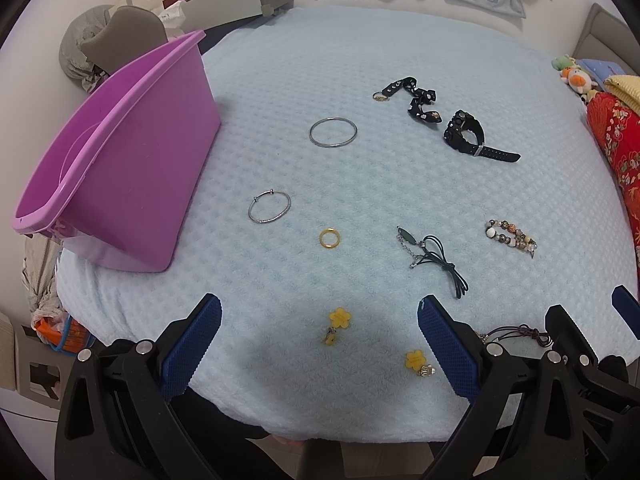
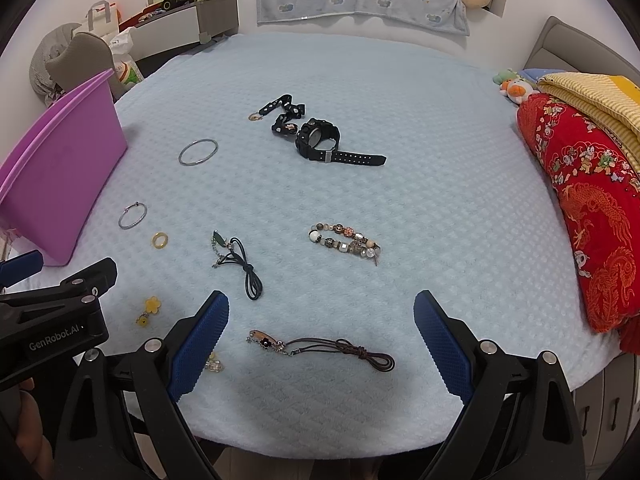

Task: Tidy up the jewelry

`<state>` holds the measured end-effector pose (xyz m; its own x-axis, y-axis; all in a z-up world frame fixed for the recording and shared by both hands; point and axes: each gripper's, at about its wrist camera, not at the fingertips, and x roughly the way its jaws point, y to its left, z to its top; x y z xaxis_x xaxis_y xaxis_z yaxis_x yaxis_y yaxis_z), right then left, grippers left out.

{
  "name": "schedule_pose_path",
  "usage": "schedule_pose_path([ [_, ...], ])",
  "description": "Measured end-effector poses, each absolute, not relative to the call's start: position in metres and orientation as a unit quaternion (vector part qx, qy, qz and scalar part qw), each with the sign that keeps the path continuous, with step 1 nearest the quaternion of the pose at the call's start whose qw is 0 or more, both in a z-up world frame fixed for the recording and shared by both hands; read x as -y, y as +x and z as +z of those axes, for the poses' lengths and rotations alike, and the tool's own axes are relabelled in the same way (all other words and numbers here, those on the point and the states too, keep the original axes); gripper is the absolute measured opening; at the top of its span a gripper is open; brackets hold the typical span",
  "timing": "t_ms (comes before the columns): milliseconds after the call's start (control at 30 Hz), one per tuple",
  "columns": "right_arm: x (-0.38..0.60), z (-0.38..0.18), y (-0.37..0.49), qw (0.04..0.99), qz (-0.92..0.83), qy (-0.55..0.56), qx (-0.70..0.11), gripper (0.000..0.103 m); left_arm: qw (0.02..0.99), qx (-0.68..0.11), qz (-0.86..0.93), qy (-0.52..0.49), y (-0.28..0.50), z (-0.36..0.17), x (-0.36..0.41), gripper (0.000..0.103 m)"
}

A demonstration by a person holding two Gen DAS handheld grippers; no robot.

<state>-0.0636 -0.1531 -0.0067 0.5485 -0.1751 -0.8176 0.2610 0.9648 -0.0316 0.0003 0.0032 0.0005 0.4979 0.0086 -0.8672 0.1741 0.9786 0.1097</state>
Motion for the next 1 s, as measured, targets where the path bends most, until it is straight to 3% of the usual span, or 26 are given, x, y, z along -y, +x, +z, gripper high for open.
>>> schedule_pose_path([
  [1000, 0.1533, -0.0063, -0.0642, 0.878, -0.123, 0.048, -0.459, 0.09, 0.861, -0.498, -0.047, 0.093, 0.0002, 0.002, -0.0023, 0.097],
])
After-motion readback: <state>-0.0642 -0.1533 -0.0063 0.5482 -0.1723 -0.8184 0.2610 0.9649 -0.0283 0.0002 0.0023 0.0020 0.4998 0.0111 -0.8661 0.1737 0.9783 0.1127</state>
